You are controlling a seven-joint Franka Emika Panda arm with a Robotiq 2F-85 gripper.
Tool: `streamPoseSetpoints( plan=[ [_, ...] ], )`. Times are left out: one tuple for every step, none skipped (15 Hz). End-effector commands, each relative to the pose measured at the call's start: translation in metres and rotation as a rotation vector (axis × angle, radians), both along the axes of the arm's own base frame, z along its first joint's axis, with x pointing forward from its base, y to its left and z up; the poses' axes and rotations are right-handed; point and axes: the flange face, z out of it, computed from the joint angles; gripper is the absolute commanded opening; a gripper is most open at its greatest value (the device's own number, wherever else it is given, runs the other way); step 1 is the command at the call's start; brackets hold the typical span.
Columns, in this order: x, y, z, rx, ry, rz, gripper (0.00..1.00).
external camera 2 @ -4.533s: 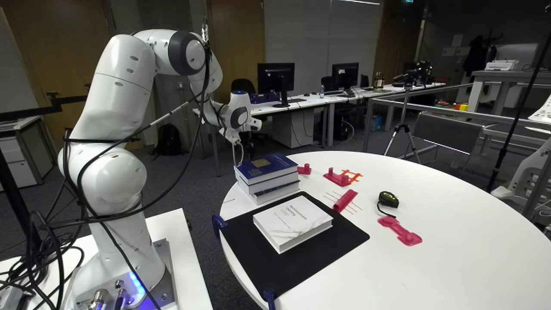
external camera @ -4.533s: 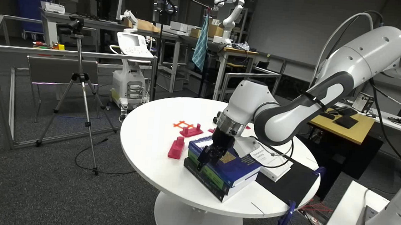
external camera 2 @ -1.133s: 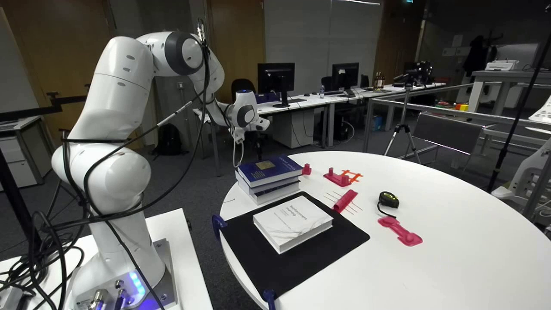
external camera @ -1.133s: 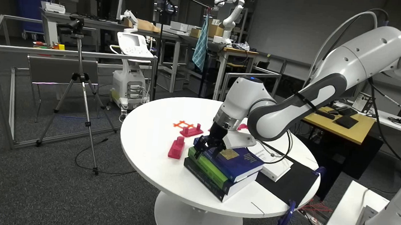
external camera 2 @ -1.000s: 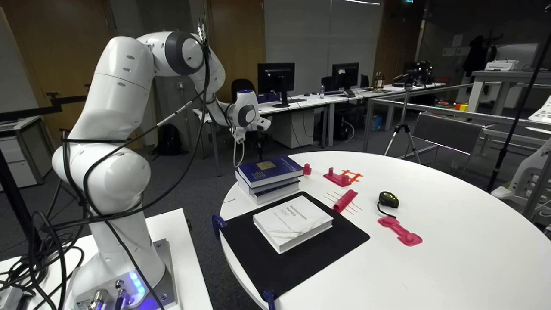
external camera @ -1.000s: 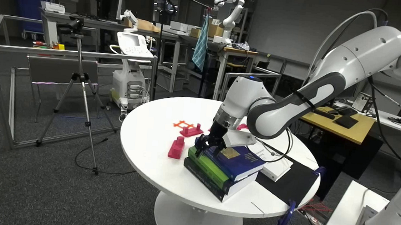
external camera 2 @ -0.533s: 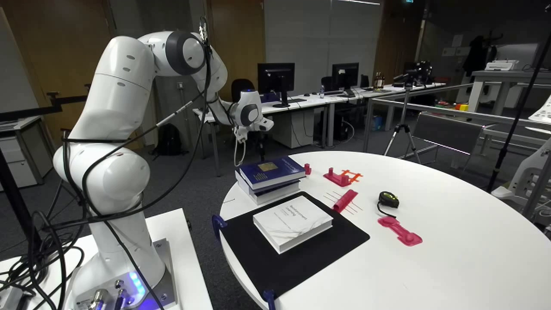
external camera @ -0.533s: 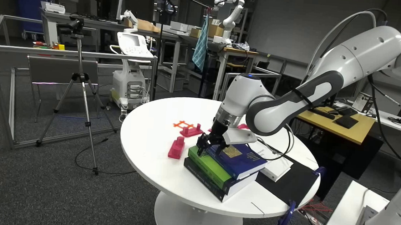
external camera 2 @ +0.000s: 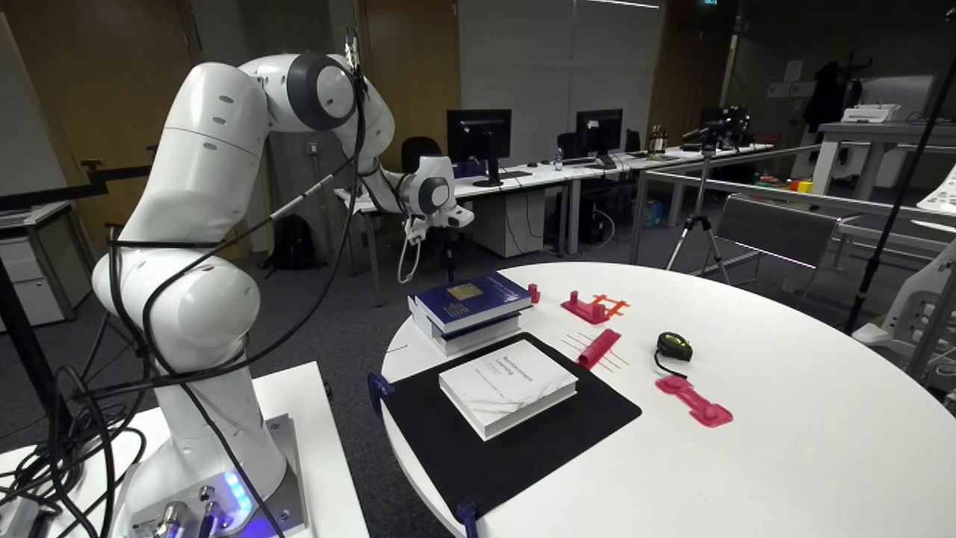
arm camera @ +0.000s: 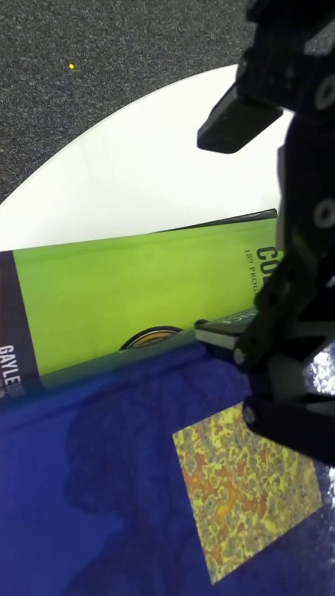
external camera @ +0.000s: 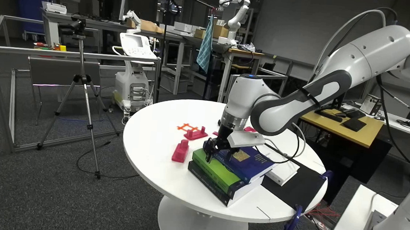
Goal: Move the blue book to the top of the white book on the right.
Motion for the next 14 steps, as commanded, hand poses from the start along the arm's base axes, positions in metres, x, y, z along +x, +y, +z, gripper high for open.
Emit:
streamPoseSetpoints(
  plan=[
    [-0.005,0.008,0.012,0.007,-0.009,0.009,1.00],
    [-0.011,0.018,0.018,0.026,-0.017,0.029,1.00],
    [-0.018,0.025,0.025,0.039,-0.024,0.047,1.00],
    [-0.026,0.034,0.036,0.054,-0.028,0.067,1.00],
    [-0.033,0.042,0.045,0.067,-0.029,0.087,1.00],
    [-0.041,0.048,0.057,0.078,-0.037,0.103,1.00],
    [-0.047,0.053,0.070,0.085,-0.045,0.117,1.00],
    [-0.052,0.058,0.084,0.097,-0.055,0.128,1.00],
    [-0.056,0.061,0.097,0.101,-0.059,0.140,1.00],
    [-0.057,0.062,0.111,0.106,-0.078,0.144,1.00],
    [-0.058,0.061,0.125,0.107,-0.088,0.143,1.00],
    [-0.059,0.058,0.137,0.107,-0.086,0.144,1.00],
    [-0.059,0.053,0.148,0.096,-0.090,0.137,1.00],
    [-0.060,0.048,0.158,0.085,-0.086,0.133,1.00]
  ],
)
